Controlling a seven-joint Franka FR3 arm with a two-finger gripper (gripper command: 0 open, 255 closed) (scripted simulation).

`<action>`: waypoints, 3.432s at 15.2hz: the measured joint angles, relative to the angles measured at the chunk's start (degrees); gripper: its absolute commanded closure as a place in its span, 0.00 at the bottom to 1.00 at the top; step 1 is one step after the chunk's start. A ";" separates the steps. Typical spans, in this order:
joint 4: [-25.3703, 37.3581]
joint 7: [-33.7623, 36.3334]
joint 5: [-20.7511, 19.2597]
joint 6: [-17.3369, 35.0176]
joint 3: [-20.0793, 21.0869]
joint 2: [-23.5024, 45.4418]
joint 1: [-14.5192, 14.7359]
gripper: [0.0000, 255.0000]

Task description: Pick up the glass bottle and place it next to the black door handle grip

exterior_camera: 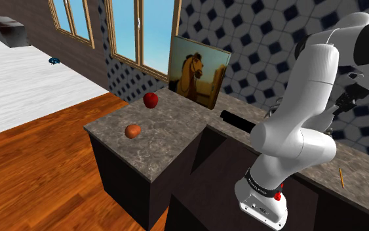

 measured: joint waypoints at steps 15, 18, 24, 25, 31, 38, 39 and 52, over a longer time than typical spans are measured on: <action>-6.43 -4.04 4.95 8.63 3.55 4.48 -1.58 1.00; -6.90 -4.84 6.24 9.97 4.61 5.81 -2.33 1.00; -8.52 -6.65 8.71 13.03 6.59 8.10 -3.47 1.00; -8.45 -7.04 9.19 13.45 6.94 8.62 -3.95 1.00; -8.68 -8.34 11.34 15.87 8.38 10.66 -5.36 1.00; -8.90 -8.65 11.72 16.05 8.88 11.13 -5.50 0.00; -8.87 -8.67 11.88 16.03 9.18 11.40 -5.51 0.00; -6.97 -6.43 7.74 11.16 5.80 7.55 -4.02 0.00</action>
